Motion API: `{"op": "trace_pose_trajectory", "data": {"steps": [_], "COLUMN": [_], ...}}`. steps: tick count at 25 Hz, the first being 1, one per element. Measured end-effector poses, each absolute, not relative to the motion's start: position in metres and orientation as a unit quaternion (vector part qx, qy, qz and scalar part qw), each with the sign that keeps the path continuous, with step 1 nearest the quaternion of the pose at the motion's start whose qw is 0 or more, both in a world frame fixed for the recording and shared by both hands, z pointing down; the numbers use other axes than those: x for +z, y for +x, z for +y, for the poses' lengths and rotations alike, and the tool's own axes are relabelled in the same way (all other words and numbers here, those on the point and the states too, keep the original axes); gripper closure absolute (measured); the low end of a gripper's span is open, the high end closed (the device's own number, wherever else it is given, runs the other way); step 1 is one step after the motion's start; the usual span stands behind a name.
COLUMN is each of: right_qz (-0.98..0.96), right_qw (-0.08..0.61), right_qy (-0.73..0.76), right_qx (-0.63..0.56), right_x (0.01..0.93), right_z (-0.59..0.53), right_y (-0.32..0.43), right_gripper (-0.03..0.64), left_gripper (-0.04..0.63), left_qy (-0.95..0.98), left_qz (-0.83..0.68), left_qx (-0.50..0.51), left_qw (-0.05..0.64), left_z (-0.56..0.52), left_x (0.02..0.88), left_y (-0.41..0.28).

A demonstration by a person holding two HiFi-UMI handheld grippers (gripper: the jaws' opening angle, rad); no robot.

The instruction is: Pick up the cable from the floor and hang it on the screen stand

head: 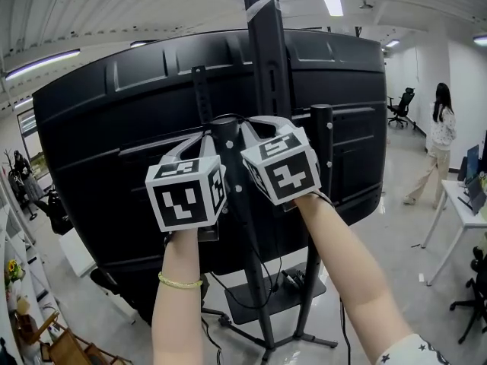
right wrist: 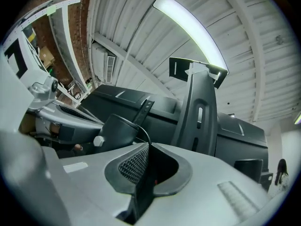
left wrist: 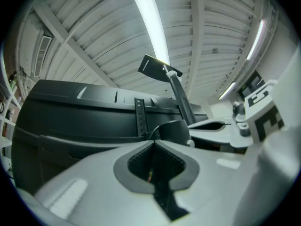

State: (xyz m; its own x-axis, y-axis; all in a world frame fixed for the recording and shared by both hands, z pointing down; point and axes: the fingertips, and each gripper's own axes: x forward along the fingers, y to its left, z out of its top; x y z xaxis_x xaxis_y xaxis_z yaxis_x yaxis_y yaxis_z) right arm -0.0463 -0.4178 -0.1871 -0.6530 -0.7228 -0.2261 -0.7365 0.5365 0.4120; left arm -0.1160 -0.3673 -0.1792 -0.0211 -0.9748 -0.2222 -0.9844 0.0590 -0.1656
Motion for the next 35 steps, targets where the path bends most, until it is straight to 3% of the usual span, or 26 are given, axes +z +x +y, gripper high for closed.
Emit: {"op": "trace_pose_trajectory", "data": {"steps": [8, 13, 24, 35], "right_qz": [0.872, 0.883, 0.899, 0.887], "right_qw": [0.050, 0.066, 0.023, -0.025], "right_qy": [-0.421, -0.416, -0.435, -0.461], "right_qx": [0.245, 0.207, 0.052, 0.006], "right_x": [-0.147, -0.073, 0.128, 0.203], "right_z": [-0.391, -0.359, -0.286, -0.210], "right_y": [-0.036, -0.019, 0.018, 0.028], "right_gripper": [0.559, 0.614, 0.617, 0.618], "left_gripper": [0.588, 0.588, 0.588, 0.588], "left_qy": [-0.702, -0.717, -0.742, -0.760], "left_qz": [0.702, 0.690, 0.671, 0.648], "left_qx": [0.020, 0.017, 0.001, -0.008], "left_qw": [0.114, 0.100, -0.004, -0.046], "left_z": [-0.353, -0.325, -0.250, -0.187], "left_x": [-0.115, -0.045, 0.141, 0.205], "left_y": [-0.107, -0.090, -0.067, -0.063]}}
